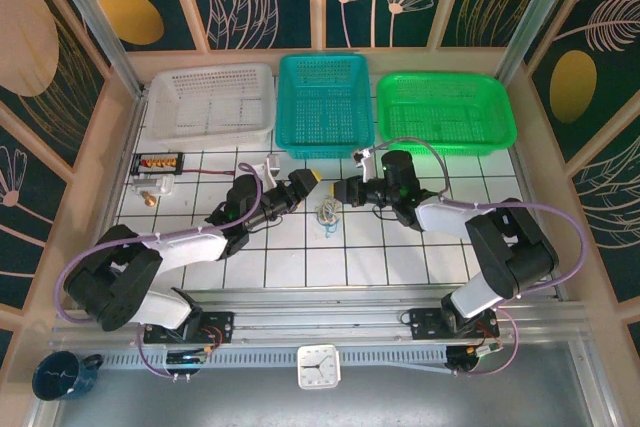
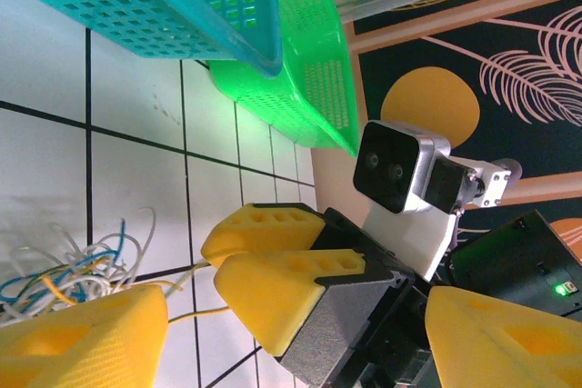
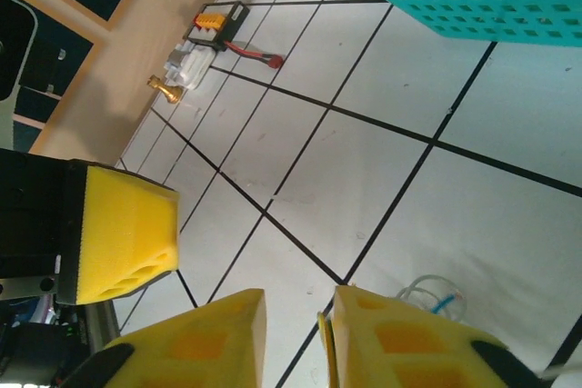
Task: Untangle the cables
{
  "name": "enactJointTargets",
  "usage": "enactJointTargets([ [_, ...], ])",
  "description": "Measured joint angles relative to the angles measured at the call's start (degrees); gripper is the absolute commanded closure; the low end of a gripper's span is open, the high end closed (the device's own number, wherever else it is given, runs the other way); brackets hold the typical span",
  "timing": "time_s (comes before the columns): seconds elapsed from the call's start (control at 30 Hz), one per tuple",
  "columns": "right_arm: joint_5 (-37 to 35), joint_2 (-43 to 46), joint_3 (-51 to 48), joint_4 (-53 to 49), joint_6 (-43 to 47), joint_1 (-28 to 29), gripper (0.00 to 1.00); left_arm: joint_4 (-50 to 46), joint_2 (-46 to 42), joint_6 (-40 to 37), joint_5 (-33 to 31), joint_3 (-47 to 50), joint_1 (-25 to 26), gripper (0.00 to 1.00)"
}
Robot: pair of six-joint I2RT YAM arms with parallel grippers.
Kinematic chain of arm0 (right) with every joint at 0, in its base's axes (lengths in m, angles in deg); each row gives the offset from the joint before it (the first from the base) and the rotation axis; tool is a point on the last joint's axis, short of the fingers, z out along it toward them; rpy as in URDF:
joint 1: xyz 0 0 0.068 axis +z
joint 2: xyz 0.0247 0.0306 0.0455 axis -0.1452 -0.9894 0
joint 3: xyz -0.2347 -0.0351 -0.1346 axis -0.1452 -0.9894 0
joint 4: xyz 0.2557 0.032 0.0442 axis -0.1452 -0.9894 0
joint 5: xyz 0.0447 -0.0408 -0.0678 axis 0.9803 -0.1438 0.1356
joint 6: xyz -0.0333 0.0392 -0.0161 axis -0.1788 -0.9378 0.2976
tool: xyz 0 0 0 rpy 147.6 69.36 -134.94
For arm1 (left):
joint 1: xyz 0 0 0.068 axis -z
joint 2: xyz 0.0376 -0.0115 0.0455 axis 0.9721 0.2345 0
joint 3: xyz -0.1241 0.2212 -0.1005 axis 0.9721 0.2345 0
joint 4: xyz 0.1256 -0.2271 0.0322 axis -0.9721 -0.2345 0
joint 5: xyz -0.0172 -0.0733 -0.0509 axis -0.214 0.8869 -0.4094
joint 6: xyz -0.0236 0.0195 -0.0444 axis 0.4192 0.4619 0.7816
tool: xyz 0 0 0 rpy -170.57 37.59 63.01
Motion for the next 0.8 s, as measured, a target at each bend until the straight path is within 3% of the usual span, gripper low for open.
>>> enactJointTargets([
  [0.17, -1.5, 0.1, -0.5, -0.9, 0.0, 0.0, 0.70, 0.0, 1.2, 0.0, 0.0, 0.0, 0.0, 0.24],
  [0.57, -8.6, 10.9, -5.3, -4.9, -1.5, -2.3, 0.43, -1.6, 2.6, -1.8, 1.8, -2.6, 0.0, 0.27],
  [0.8, -15.5, 16.7, -5.4, -11.8, -3.9, -7.1, 0.43, -11.8, 2.6, -10.4, 1.7, -10.1, 0.6, 0.30],
])
